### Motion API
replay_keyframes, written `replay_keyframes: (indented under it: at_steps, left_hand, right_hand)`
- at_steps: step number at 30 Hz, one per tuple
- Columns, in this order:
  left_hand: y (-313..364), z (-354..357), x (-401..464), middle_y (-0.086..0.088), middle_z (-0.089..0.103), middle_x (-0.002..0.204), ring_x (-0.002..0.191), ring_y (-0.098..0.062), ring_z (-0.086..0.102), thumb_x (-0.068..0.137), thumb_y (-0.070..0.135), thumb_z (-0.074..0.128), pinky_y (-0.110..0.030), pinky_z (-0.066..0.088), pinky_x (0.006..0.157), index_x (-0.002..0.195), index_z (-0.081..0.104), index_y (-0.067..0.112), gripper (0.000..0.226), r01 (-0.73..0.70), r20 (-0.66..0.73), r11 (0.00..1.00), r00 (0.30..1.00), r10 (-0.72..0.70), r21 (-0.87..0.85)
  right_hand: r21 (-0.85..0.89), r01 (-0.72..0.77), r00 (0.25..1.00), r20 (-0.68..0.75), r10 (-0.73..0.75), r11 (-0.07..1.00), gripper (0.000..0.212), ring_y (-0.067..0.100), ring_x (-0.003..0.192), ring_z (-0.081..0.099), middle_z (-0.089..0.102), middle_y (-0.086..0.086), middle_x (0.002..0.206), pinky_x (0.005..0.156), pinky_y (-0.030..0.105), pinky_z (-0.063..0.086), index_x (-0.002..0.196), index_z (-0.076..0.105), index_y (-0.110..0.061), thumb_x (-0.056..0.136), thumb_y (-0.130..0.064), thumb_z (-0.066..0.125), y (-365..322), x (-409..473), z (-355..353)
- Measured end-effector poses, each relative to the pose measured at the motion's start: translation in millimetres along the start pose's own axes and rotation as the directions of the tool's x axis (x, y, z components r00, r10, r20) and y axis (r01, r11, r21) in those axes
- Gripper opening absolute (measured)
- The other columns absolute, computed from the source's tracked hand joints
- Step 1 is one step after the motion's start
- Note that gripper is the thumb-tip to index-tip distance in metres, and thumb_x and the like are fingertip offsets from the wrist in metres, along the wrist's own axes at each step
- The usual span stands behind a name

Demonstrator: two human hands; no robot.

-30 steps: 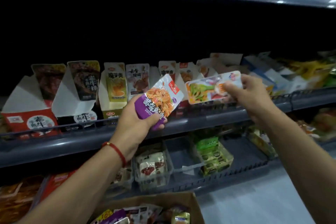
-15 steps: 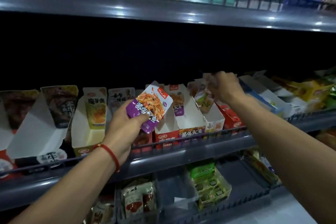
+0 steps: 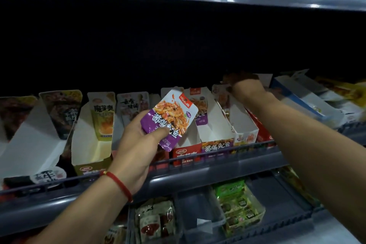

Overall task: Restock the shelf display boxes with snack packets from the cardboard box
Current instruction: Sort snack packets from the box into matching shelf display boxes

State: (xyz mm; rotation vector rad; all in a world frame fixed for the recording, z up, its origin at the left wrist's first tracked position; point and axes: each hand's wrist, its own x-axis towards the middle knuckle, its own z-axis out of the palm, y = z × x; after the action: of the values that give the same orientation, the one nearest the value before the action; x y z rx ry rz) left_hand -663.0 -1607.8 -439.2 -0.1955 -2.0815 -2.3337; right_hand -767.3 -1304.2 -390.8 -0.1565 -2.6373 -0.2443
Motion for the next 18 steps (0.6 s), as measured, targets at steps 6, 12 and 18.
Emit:
replay_keyframes:
  at_steps: [6,12,18]
  left_hand:
    - [-2.4,-0.6,-10.9,-0.002,0.076,0.111,0.102,-0.022,0.074,0.091,-0.003,0.068,-0.044,0.062,0.084,0.114,0.065,0.026,0.037,0.053,0.001,0.997,0.999,-0.054,-0.055]
    - [2.2,-4.4,-24.0,-0.002,0.078,0.103,0.094,-0.020,0.076,0.091,-0.007,0.066,-0.040,0.065,0.077,0.109,0.065,0.024,0.036,0.080,0.010,0.990,0.997,-0.079,-0.120]
    - [6.0,-3.7,-39.4,0.007,0.075,0.097,0.086,-0.005,0.074,0.091,0.007,0.073,-0.022,0.061,0.070,0.115,0.059,0.028,0.035,-0.016,0.060,0.992,0.998,0.009,0.124]
  right_hand:
    - [0.162,-0.055,0.995,-0.077,0.068,0.985,0.031,0.034,0.103,0.063,0.063,0.016,0.122,0.075,0.035,0.045,0.129,0.059,-0.012,0.098,-0.010,0.060,-7.2,-15.8,-2.5]
    - [0.827,-0.073,0.983,0.153,-0.098,0.557,0.014,0.008,0.084,0.069,0.072,-0.008,0.095,0.068,0.026,0.057,0.103,0.066,-0.035,0.098,-0.046,0.060,-53.8,-67.1,-70.2]
    - [0.902,-0.168,0.898,0.306,-0.317,0.397,0.028,0.021,0.092,0.075,0.076,0.007,0.103,0.077,0.036,0.063,0.116,0.060,-0.018,0.092,-0.017,0.074,-65.2,-97.8,-94.5]
